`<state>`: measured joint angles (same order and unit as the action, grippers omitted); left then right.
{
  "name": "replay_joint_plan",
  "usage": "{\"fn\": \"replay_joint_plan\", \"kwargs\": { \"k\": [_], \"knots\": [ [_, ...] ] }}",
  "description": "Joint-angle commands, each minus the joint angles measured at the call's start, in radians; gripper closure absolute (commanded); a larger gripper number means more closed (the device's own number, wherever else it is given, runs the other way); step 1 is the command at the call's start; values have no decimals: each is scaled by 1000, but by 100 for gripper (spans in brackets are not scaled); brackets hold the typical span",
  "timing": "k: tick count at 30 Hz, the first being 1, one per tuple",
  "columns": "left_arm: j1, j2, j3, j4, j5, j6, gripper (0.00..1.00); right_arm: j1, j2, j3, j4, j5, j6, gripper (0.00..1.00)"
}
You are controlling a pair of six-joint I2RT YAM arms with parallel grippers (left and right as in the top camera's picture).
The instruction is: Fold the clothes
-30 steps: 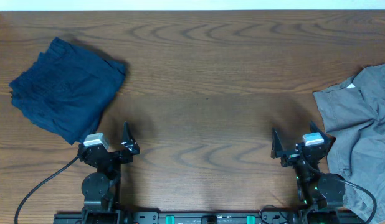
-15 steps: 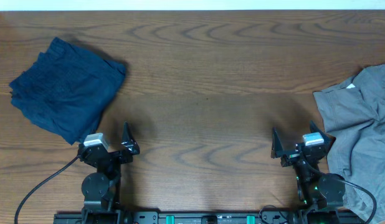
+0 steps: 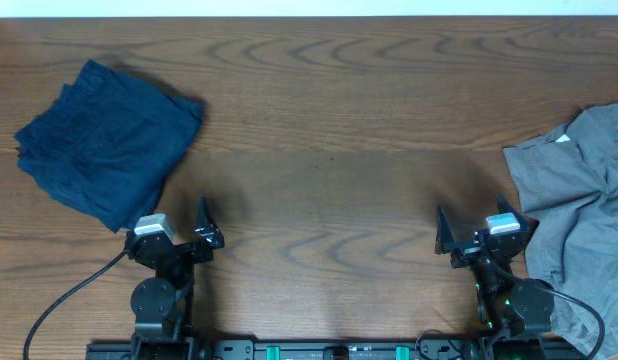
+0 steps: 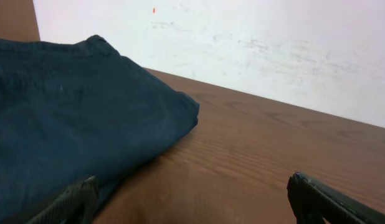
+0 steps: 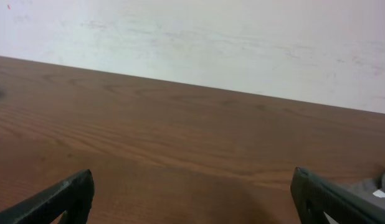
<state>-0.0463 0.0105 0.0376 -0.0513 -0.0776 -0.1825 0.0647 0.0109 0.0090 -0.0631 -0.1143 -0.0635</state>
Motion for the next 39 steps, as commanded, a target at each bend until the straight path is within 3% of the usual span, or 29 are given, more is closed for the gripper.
{"fn": "replay_joint_plan", "kwargs": {
  "k": [1, 10, 15, 21, 27, 33, 39],
  "knots": [
    [5, -6, -33, -14, 6, 6, 2, 6, -6, -3, -2, 6, -10, 1],
    [4, -6, -33, -14, 7, 6, 2, 6, -6, -3, 1, 2, 13, 1],
    [4, -6, -32, -18, 41, 6, 2, 6, -3, -2, -1, 2, 165, 1],
    [4, 63, 53, -156, 108, 2, 2, 6, 69, 83, -98, 55, 168, 1],
    [4, 263, 279, -337, 123, 2, 2, 6, 325, 297, -280, 141, 167, 1],
    [4, 525, 537, -513, 123, 2, 2, -22, 739, 578, -465, 193, 137, 1],
    [4, 701, 675, -586, 126, 2, 2, -47, 1048, 759, -440, 206, 121, 1]
  ]
}}
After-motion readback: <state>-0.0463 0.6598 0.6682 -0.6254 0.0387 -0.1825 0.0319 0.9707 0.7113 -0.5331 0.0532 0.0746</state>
